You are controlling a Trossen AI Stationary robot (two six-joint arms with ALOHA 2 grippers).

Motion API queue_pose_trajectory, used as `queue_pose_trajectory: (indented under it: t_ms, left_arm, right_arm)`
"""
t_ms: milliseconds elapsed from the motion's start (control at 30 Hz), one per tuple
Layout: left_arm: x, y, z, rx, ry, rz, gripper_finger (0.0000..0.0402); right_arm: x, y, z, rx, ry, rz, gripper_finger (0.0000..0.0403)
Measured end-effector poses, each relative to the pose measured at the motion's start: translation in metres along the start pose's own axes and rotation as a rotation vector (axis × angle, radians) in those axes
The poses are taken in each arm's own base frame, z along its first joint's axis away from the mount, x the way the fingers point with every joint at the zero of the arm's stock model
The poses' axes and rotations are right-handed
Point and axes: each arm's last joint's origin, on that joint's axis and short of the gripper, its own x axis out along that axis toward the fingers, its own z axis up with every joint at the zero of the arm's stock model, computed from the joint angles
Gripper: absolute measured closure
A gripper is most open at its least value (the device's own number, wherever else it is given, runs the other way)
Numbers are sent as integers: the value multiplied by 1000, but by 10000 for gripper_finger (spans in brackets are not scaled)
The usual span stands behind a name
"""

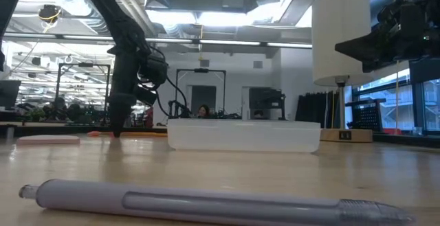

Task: Pack school essentials
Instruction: Put the right orange pencil into the supply box

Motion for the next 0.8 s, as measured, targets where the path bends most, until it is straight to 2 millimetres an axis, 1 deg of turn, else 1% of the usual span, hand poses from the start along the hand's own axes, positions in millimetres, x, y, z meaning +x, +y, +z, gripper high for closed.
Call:
queue_pose_trajectory:
  t_ms: [333, 633, 700, 800]
  left_arm:
    - [1, 1, 0, -11, 0, 13, 314]
    - [6, -1, -5, -10, 9, 16, 384]
    - [7, -1, -5, -10, 9, 15, 393]
    - [7, -1, -5, -13, 10, 13, 394]
  right_arm:
    - [0, 0, 0, -2, 0, 0, 396]
    - [0, 0, 0, -4, 0, 0, 396]
    - [0, 0, 0, -4, 0, 0, 396]
    - [0, 0, 0, -1, 0, 0, 396]
